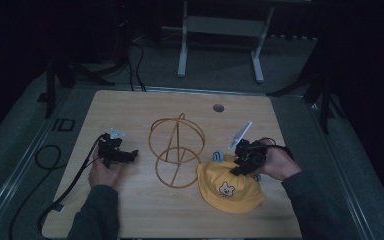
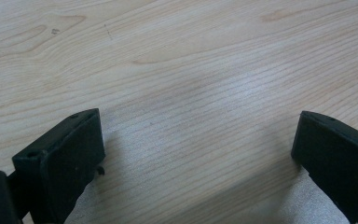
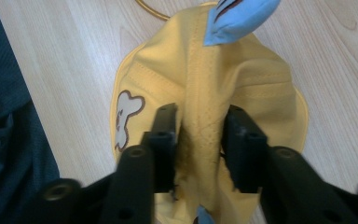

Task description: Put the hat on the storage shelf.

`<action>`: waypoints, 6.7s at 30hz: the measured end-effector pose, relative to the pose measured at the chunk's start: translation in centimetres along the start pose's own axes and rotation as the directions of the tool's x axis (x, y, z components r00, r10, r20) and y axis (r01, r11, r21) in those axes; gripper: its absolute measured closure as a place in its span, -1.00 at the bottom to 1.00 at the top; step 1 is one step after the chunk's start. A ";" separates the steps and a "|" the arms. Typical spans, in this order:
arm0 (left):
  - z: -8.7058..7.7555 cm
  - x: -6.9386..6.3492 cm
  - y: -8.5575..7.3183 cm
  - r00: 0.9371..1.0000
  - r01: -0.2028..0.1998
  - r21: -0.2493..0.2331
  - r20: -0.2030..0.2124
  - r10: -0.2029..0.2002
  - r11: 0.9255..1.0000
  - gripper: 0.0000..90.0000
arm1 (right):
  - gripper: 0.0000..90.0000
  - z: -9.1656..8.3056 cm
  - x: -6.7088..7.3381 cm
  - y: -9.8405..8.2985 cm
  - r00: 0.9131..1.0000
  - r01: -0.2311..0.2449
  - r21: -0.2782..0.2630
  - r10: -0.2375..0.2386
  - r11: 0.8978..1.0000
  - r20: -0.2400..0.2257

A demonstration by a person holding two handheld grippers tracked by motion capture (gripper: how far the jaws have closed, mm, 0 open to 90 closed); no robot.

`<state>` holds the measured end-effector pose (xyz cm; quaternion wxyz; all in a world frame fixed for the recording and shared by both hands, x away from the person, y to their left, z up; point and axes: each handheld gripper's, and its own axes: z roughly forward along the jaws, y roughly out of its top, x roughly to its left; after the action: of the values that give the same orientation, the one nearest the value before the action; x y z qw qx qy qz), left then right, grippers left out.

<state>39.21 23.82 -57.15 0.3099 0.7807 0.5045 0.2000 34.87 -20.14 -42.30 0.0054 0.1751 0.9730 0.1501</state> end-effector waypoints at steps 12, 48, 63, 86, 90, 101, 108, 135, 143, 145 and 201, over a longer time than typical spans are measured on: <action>0.0 0.0 0.0 1.000 0.000 0.000 0.000 0.000 1.000 -0.95 | 0.68 -1.5 0.4 0.3 0.996 0.086 0.017 -0.086 0.996 -0.018; 0.0 0.0 0.0 1.000 -0.001 0.000 0.001 0.001 1.000 -0.95 | 0.72 -6.0 -1.6 0.3 0.967 0.252 0.089 -0.254 0.964 0.003; 0.0 0.0 0.0 1.000 0.000 0.002 0.004 0.000 1.000 -0.95 | 0.72 -9.0 -3.0 0.7 0.955 0.295 -0.001 -0.295 0.956 0.025; 0.0 0.0 0.0 1.000 -0.001 0.003 0.005 0.001 1.000 -0.95 | 0.74 -12.2 -4.7 -0.9 0.968 0.249 -0.185 -0.246 0.950 0.041; 0.0 0.0 0.0 1.000 -0.001 0.002 0.005 0.001 1.000 -0.95 | 0.75 -12.9 -4.8 -1.3 0.971 0.239 -0.205 -0.232 0.949 0.056; 0.0 -0.1 0.0 1.000 0.001 -0.001 0.005 -0.001 1.000 -0.95 | 0.75 -14.4 -5.1 -2.0 0.976 0.218 -0.290 -0.203 0.932 0.082; 0.0 0.0 0.0 1.000 0.000 -0.001 0.004 0.000 1.000 -0.95 | 0.76 -15.1 -5.3 -2.3 0.978 0.209 -0.346 -0.187 0.915 0.095; 0.0 -0.1 0.0 1.000 -0.002 -0.003 0.005 0.002 1.000 -0.95 | 0.77 -17.1 -5.1 -0.8 0.974 0.225 -0.454 -0.191 0.862 0.120; 0.0 -0.1 0.0 1.000 -0.002 -0.004 0.005 0.002 1.000 -0.95 | 0.77 -17.2 -4.6 1.2 0.967 0.253 -0.442 -0.221 0.861 0.124; 0.0 -0.1 0.0 1.000 -0.002 -0.004 0.005 0.002 1.000 -0.95 | 0.77 -17.3 -4.5 1.6 0.967 0.254 -0.442 -0.222 0.861 0.123; 0.0 -0.1 0.0 1.000 -0.006 -0.003 0.010 0.006 1.000 -0.95 | 0.77 -16.8 -3.0 8.2 0.950 0.313 -0.403 -0.286 0.860 0.126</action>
<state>39.15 23.70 -57.17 0.3132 0.7827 0.5002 0.1979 39.37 -18.70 -23.97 0.0961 0.0211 0.9328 0.3467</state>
